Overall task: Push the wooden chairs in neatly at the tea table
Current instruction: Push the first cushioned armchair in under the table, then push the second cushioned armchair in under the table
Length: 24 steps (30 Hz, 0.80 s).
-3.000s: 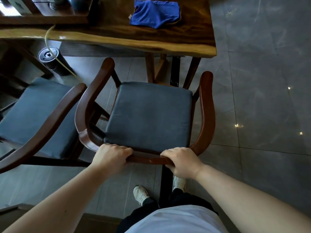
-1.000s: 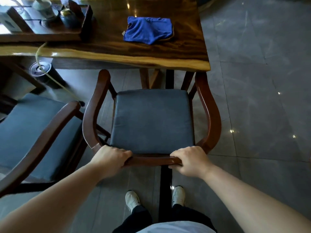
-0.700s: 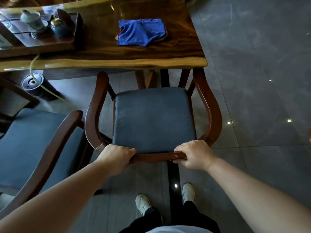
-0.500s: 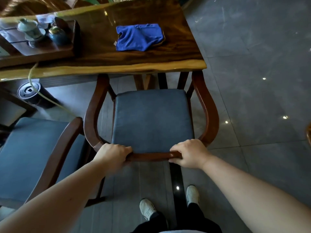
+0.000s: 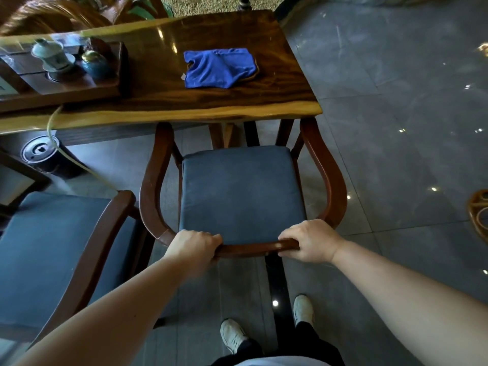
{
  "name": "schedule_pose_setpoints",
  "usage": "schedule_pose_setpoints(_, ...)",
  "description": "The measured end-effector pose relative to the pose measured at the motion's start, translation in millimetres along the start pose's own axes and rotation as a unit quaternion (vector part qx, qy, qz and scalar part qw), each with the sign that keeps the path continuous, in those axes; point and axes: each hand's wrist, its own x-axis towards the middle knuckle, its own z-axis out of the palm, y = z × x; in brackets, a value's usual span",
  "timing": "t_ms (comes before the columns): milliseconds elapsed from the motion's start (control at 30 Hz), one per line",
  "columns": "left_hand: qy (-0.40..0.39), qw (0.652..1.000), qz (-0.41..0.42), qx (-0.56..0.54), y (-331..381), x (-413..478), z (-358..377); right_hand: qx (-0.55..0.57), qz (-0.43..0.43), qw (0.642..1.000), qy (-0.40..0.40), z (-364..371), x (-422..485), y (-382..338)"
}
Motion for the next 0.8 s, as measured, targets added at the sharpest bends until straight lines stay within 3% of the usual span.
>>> schedule_pose_setpoints(167, 0.022, 0.998, -0.025, -0.056, 5.2, -8.5, 3.3, -0.019, 0.041, 0.996, -0.073, -12.3, 2.7, -23.1)
schedule_pose_setpoints(333, 0.094, 0.994, -0.019, -0.058, -2.0, -33.4, 13.3, -0.085, -0.034, 0.995, -0.049, -13.1, 22.3, -70.2)
schedule_pose_setpoints(500, 0.115, 0.984, -0.127, -0.057, -26.7, -81.7, 19.8, -0.133, -0.11, 0.985, -0.016, -12.8, 60.6, -111.6)
schedule_pose_setpoints(800, 0.032, 0.946, -0.319, -0.055, -68.8, -181.7, 50.4, -0.197, -0.306, 0.93, -0.053, -3.1, 151.6, -183.0)
